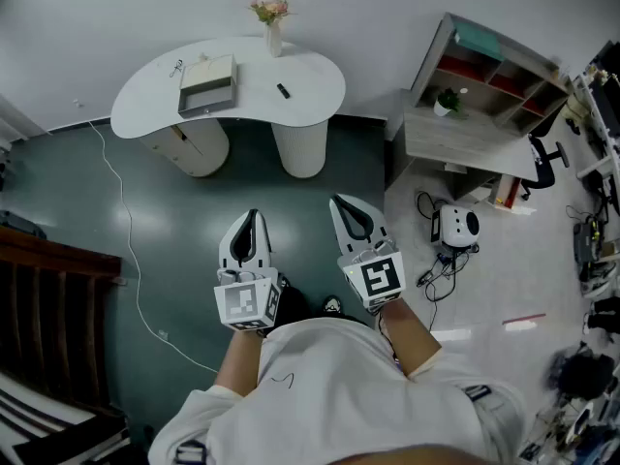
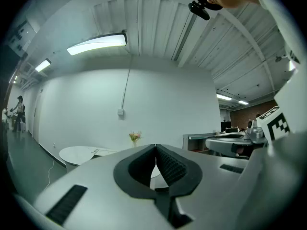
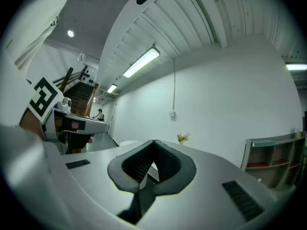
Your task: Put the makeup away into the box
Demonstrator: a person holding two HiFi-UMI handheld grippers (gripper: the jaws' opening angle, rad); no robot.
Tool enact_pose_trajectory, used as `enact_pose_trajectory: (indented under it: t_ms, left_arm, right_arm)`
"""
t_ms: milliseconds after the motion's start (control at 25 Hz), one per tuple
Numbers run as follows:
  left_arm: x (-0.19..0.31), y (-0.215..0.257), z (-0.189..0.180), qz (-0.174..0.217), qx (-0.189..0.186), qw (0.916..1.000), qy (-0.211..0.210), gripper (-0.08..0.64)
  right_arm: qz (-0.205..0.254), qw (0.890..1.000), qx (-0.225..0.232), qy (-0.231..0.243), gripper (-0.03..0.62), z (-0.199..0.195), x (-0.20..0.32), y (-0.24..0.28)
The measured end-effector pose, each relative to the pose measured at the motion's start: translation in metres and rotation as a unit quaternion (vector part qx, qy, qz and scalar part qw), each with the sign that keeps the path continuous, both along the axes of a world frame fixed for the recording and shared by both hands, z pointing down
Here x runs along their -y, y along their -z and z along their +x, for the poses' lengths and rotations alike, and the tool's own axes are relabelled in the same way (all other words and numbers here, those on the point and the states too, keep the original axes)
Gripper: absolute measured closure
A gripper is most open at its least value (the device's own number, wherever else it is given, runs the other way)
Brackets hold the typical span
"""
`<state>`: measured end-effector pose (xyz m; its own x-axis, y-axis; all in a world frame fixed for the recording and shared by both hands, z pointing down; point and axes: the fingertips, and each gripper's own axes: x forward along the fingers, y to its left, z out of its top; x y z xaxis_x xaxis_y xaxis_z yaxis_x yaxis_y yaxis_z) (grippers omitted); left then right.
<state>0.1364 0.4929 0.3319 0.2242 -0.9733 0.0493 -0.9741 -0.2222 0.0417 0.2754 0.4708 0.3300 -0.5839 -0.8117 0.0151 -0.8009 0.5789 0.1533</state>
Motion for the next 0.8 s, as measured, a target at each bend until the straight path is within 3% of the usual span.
enact_pose_trajectory:
  t_ms: [360, 480, 800]
  left_arm:
    - [0.029, -0.027, -0.02, -0.029, -0.008, 0.9992, -0.027, 0.54]
    - [0.046, -0.032, -0.032, -0.03, -0.008, 0.9988, -0.039, 0.54]
    - [0.101, -0.033, -0.087, -0.02, -0.002, 0.9976, -0.067, 0.54]
  right_arm:
    - [-0.027, 1.0, 0.008, 0.007, 0.594, -0.04, 0.027, -0.02]
    - [-0.063, 0.998, 0.0, -0.011, 0.594, -0.051, 0.039, -0.03]
    - [-0.083, 0.996, -0.022, -0.026, 0.554, -0.097, 0.085, -0.043]
